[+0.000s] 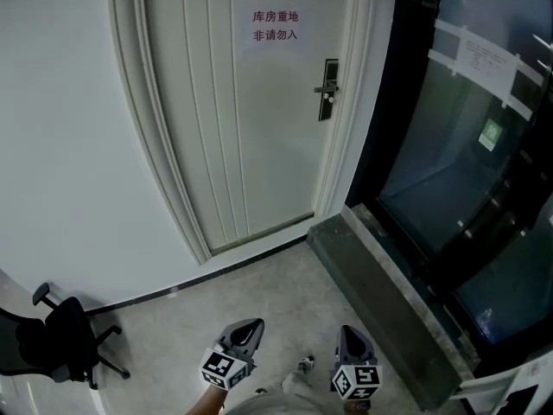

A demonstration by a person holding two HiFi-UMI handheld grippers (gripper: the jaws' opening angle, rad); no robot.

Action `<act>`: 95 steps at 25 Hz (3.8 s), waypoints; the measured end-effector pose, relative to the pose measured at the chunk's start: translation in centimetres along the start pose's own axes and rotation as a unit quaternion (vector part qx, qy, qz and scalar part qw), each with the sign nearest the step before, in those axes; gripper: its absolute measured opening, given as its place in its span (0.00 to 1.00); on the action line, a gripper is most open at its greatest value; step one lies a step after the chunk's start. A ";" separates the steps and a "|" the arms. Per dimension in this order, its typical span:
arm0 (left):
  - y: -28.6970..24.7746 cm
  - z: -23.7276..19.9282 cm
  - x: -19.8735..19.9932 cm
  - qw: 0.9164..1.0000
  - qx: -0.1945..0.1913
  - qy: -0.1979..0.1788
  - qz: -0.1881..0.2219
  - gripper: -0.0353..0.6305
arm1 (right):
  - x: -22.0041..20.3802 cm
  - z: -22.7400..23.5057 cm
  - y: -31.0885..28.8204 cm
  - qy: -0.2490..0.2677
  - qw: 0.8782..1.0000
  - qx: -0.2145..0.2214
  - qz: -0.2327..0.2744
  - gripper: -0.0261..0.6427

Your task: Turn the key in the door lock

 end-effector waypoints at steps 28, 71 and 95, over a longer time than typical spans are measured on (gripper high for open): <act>-22.6 -2.7 3.0 0.999 0.050 -0.001 0.003 0.06 | 6.7 17.1 -17.4 -0.022 0.999 0.039 -0.020 0.04; -54.8 -27.1 10.7 0.999 -0.016 -0.045 0.024 0.06 | 19.4 22.4 -54.7 0.021 0.999 0.042 -0.013 0.04; -68.6 -36.6 19.6 0.984 0.119 -0.113 0.063 0.06 | 31.5 25.2 -73.4 0.287 0.944 0.158 0.034 0.04</act>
Point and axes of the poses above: the fingertips, and each gripper's own axes: y backward along the fingers, z to its right, x out of its top, the point moved 2 cm from there along y, backward along the fingers, and after that the axes turned 6 degrees about -y, right-handed, at the moved point
